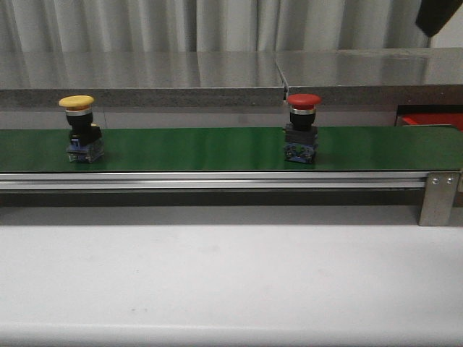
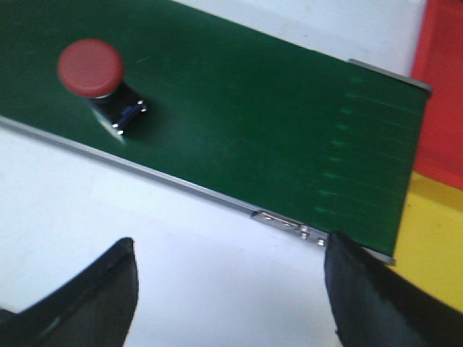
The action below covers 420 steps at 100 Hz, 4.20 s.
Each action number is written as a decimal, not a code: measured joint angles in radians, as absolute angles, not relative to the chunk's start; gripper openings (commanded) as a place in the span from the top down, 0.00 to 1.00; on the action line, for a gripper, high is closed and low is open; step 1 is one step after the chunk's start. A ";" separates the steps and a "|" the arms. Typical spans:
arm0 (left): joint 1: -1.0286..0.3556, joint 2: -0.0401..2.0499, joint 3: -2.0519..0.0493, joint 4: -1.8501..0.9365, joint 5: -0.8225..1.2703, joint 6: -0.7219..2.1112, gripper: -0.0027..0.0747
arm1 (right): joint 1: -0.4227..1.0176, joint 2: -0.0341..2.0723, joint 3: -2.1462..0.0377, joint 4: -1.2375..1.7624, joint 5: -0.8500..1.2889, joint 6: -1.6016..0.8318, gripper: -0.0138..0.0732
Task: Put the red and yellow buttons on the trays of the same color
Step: 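Lower the right gripper toward the red button carried along the belt, then grasp the red button with the right gripper and lift it off the belt, then lower the red button into the red tray and open the right gripper, then grasp the yellow button on the belt with the right gripper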
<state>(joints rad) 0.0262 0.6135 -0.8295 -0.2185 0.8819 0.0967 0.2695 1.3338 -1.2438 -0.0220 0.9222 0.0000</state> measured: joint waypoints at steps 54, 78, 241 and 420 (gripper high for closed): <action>0.026 0.614 -0.830 -0.218 0.882 0.097 0.99 | 0.269 1.711 -1.519 0.157 0.996 -0.183 0.22; 0.026 0.614 -0.830 -0.218 0.882 0.097 0.99 | 0.269 1.819 -1.537 0.161 0.962 -0.194 0.31; 0.026 0.614 -0.830 -0.218 0.882 0.097 0.99 | -0.250 1.982 -1.708 0.176 0.802 -0.178 0.81; 0.026 0.614 -0.830 -0.218 0.880 0.097 0.99 | -0.167 1.796 -1.524 0.199 0.664 -0.176 0.21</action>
